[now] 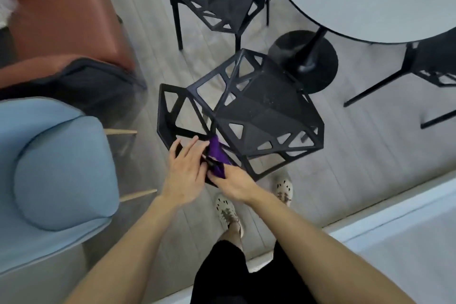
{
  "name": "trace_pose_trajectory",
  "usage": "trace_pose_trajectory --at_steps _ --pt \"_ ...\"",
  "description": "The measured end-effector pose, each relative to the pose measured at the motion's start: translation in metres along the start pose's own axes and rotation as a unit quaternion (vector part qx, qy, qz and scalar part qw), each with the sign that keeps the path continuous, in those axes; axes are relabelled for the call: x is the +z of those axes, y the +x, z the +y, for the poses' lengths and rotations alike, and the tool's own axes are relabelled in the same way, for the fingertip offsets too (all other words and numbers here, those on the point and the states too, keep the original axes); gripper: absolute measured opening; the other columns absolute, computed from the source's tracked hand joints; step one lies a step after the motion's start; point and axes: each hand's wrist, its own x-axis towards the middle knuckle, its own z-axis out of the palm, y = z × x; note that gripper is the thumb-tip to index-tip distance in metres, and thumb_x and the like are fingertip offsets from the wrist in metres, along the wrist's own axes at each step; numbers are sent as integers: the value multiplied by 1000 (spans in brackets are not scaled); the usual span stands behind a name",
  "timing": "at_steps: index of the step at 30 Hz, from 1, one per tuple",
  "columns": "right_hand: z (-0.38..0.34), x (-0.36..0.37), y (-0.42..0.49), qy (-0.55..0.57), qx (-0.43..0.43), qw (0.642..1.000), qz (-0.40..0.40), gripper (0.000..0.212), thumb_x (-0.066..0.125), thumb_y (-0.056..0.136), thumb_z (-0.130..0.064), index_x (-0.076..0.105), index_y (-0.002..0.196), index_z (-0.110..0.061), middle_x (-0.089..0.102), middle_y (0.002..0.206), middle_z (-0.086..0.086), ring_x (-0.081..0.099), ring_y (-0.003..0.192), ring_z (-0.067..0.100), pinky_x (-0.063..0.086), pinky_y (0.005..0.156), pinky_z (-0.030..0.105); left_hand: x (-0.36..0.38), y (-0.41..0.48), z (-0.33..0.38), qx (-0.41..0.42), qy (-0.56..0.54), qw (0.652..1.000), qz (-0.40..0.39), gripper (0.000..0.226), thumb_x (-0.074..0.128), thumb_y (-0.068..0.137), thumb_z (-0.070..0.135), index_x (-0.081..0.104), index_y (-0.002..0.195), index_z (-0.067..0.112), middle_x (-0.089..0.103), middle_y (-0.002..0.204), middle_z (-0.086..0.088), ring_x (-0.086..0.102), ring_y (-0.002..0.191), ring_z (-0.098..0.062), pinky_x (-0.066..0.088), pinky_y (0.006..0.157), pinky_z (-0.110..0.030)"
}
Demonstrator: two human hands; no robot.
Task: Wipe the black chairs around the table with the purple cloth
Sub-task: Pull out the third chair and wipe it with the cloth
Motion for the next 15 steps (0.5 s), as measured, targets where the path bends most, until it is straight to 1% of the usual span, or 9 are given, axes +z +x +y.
trace_pose_trajectory --at_steps 2,4,7,9,11,12,13,14,15 --pt "3 20 -3 46 -6 999 -9 43 58 99 -53 58 139 -37 70 127 -12 63 115 12 49 104 33 -2 -1 -3 -8 -38 999 17 52 38 98 20 51 148 14 58 150 -3 33 158 -18 18 130 -54" --pt "21 12 -9 41 20 999 -20 46 59 102 -47 55 148 -40 68 121 -17 61 107 6 44 94 24 -2 -2 -6 -13 -37 999 14 51 38 95 19 51 144 15 57 148 -2 30 159 -16 16 131 -52" --pt "63 -11 -20 1 80 996 -44 41 55 105 -46 57 146 -41 73 116 -7 65 105 14 44 87 26 0 -2 -6 13 33 999 1 47 44 98 21 55 144 17 59 149 -1 34 157 -17 16 131 -51" --pt "74 -9 -20 4 113 993 -38 36 53 105 -49 60 139 -38 74 125 0 66 118 23 47 95 32 2 -3 -6 35 100 994 -6 46 51 99 20 59 144 18 61 149 -1 41 153 -20 18 130 -53" --pt "67 8 -7 22 91 995 -15 56 53 103 -55 49 157 -39 59 155 -5 52 143 20 41 116 35 4 -3 -5 38 133 990 -7 46 57 96 18 62 141 19 64 145 -1 47 148 -21 21 128 -54" --pt "57 16 -2 37 70 997 -6 65 53 102 -57 41 163 -39 49 164 -10 44 150 15 35 124 36 5 -3 -5 34 139 990 -4 45 59 94 18 63 139 19 67 142 -2 49 146 -22 23 127 -54" --pt "48 22 2 52 50 997 0 68 54 100 -57 39 164 -40 47 165 -12 42 151 13 33 126 38 7 -2 -5 31 143 989 1 45 60 92 18 65 136 18 69 139 -2 51 143 -23 24 127 -54" --pt "42 25 2 65 33 997 1 65 54 99 -56 43 161 -41 52 160 -13 47 146 13 35 124 37 8 -3 -5 28 148 989 7 43 61 91 19 65 134 18 70 136 -3 53 141 -24 24 126 -54" --pt "42 23 2 76 26 997 2 57 56 100 -53 52 154 -38 62 147 -12 54 137 14 41 116 35 8 -3 -4 24 155 988 11 42 61 91 20 66 132 18 71 134 -2 54 139 -24 24 126 -53"
